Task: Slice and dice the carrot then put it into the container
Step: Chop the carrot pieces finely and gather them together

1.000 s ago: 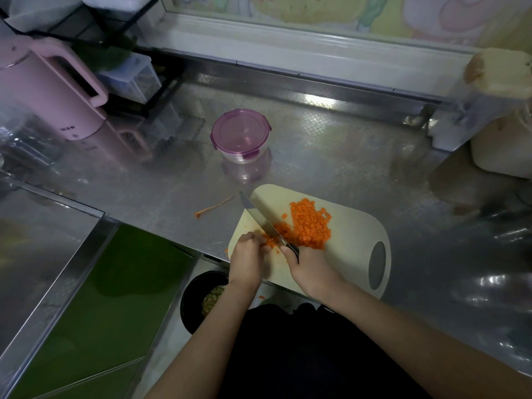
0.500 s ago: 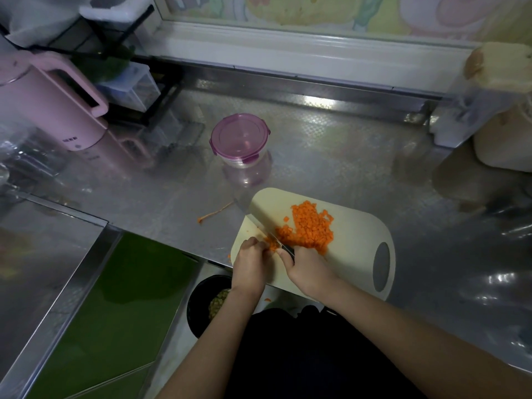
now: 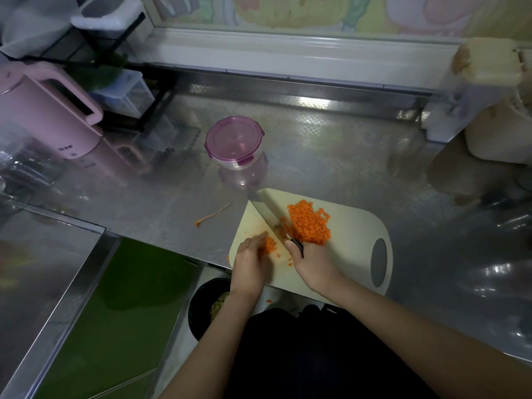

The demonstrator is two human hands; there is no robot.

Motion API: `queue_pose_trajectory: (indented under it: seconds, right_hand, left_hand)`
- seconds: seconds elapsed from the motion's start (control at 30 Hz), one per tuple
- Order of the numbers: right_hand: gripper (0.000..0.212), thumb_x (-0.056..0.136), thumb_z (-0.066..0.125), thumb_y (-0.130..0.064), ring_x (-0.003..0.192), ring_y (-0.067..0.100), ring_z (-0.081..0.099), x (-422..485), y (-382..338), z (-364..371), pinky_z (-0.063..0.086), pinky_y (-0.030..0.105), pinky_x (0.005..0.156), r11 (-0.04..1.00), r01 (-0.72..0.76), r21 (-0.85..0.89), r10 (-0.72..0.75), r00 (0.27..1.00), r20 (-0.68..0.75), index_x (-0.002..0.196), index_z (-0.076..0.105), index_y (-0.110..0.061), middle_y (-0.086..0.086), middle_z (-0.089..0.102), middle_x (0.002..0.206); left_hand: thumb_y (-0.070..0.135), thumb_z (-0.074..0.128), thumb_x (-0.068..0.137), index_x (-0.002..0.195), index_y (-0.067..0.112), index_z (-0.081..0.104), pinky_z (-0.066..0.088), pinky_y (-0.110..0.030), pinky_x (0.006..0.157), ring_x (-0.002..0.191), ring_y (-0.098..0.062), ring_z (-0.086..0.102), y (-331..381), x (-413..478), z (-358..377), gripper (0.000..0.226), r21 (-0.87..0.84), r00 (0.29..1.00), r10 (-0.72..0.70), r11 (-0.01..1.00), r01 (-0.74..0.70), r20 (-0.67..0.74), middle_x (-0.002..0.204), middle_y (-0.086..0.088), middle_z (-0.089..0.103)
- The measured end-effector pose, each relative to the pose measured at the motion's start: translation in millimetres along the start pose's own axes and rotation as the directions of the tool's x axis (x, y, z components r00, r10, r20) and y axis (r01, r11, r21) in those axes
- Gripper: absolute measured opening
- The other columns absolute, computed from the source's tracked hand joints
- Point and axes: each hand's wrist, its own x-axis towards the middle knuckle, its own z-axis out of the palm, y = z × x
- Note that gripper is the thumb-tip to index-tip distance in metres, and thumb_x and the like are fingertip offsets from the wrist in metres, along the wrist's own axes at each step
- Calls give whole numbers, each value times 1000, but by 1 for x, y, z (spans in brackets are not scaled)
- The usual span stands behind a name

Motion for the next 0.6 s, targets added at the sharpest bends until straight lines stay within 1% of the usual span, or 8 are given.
queue_pose_trajectory:
  seconds: [0.07, 0.17, 0.2, 0.3, 0.37, 0.4, 0.5, 0.6]
  right_hand:
    - [46, 100, 37, -41, 51, 13, 38, -1, 1, -3, 25, 27, 47, 999, 3, 32, -3, 1000, 1, 60, 38, -17, 0, 41, 57]
    - [45, 100, 36, -42, 51, 12, 40, -7, 0, -8, 25, 23, 46, 998, 29, 49, -30, 999, 21, 62, 41, -17, -1, 42, 57]
    - [45, 100, 36, -42, 50, 11, 40, -10, -1, -8, 24, 21, 46, 998, 42, 43, -44, 999, 32, 62, 41, -17, -1, 42, 57]
    - [46, 100, 36, -42, 50, 13, 39, -16, -5, -7, 24, 23, 45, 997, 77, 19, -78, 995, 57, 60, 39, -19, -2, 40, 55]
    - [45, 99, 35, -44, 52, 15, 40, -18, -7, -5, 25, 26, 47, 997, 83, -1, -83, 994, 64, 61, 38, -20, -1, 40, 56]
    - [45, 99, 35, -44, 53, 16, 41, -17, -7, -3, 26, 27, 47, 996, 85, -7, -84, 994, 65, 61, 38, -20, -1, 40, 57]
    - [46, 99, 34, -46, 57, 22, 46, -14, -7, 0, 29, 30, 49, 996, 78, -34, -76, 995, 59, 62, 40, -19, 0, 43, 58]
    - [48, 99, 34, -48, 58, 24, 48, -12, -6, 3, 32, 32, 51, 997, 50, -54, -46, 996, 72, 63, 41, -18, 2, 45, 58]
  left_hand:
    - [-1, 58, 82, 128, 13, 55, 40, -25, 95, 106, -21, 53, 0, -1, 0, 48, -24, 1000, -4, 1000, 4, -17, 113, -7, 57]
    - [1, 65, 78, 120, 10, 58, 47, -39, 96, 104, -24, 56, -4, -4, 1, 43, -85, 999, -26, 996, 23, -35, 110, -6, 55]
    - [3, 66, 78, 117, 10, 60, 48, -40, 95, 102, -24, 57, -6, -4, 2, 40, -87, 999, -37, 996, 34, -40, 108, -6, 56]
    - [8, 68, 80, 105, 9, 65, 47, -33, 90, 96, -22, 58, -7, -4, 1, 26, -48, 997, -59, 997, 56, -53, 102, -4, 60]
    - [7, 67, 81, 96, 8, 67, 43, -24, 83, 92, -21, 57, -6, -1, 0, 14, -30, 996, -67, 997, 66, -61, 96, -4, 61]
    - [7, 66, 82, 92, 8, 67, 41, -23, 80, 90, -21, 57, -5, 0, 0, 10, -26, 996, -71, 997, 70, -63, 93, -4, 61]
    - [6, 66, 82, 85, 7, 66, 40, -25, 74, 84, -23, 56, -5, 4, 0, 3, 0, 996, -75, 997, 75, -54, 87, -6, 61]
    - [9, 65, 84, 86, 4, 66, 45, -31, 75, 84, -24, 56, -6, 5, 1, 6, 50, 996, -77, 996, 79, -41, 90, -9, 61]
